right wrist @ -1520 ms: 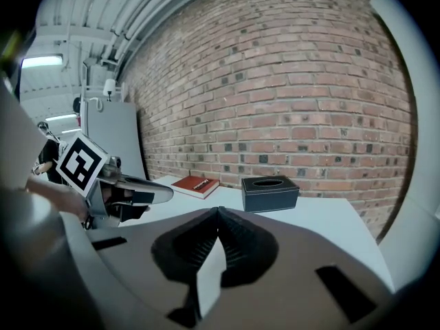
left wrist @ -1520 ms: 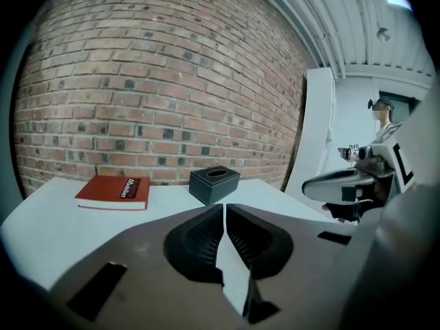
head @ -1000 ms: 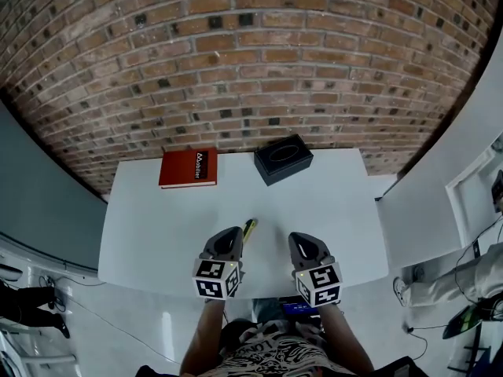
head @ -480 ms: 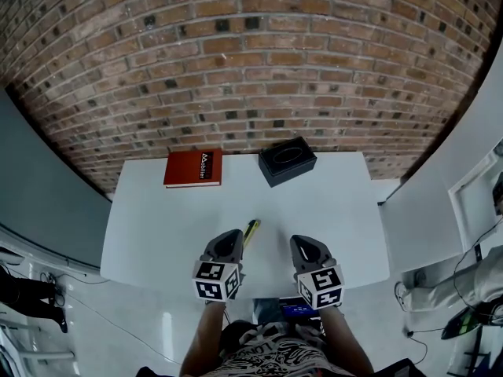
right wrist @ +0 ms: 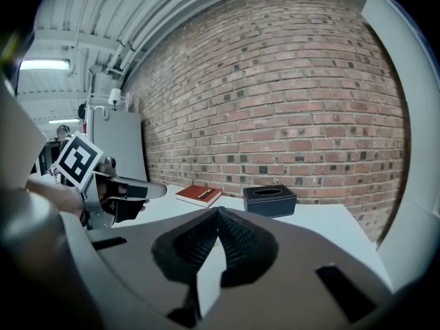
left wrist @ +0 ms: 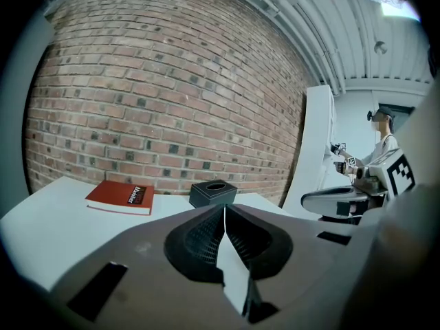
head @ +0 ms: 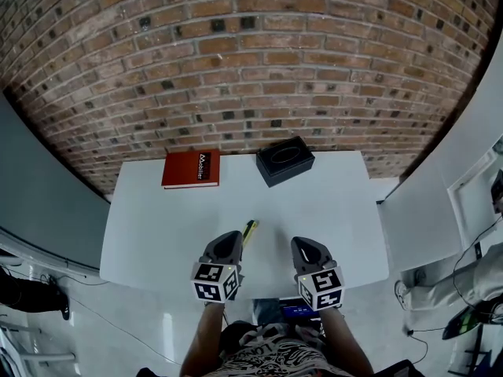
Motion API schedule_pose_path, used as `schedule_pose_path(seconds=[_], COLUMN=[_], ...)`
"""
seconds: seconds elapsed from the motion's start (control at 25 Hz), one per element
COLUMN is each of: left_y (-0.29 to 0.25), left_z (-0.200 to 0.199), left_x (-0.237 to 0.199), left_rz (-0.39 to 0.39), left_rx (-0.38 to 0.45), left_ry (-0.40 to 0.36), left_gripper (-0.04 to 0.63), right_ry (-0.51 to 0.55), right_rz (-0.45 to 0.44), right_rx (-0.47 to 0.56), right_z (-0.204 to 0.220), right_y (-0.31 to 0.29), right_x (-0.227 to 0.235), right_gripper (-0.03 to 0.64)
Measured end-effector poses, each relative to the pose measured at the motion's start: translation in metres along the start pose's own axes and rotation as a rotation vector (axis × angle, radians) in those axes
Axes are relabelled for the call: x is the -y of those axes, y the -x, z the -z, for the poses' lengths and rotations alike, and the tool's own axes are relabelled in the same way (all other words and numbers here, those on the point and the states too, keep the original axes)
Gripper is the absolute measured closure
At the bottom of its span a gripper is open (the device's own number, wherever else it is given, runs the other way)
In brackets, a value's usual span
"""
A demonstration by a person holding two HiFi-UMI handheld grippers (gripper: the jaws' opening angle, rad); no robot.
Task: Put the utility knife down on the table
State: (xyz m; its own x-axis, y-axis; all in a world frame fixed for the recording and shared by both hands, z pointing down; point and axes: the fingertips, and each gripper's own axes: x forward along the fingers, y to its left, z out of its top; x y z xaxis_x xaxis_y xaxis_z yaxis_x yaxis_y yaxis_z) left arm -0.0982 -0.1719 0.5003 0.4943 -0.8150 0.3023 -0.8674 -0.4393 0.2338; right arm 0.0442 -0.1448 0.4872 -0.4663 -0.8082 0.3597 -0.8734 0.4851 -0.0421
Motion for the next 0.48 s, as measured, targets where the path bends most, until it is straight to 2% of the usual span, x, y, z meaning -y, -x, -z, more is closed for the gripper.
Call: schedule_pose_path(seconds=[0.48], left_y=[0.0070], left_z=[-0.0005], left_x=[-0.0062], left_rz=[-0.002], left_rx=[0.019], left_ry=[0.028], left_gripper=[0.575], right_ry=[-0.004], right_rz=[0.006], right_rx=[0.005], right_z=[0.0006], right_y=[0.0023], right_x=[-0.0014], right_gripper=[0.615])
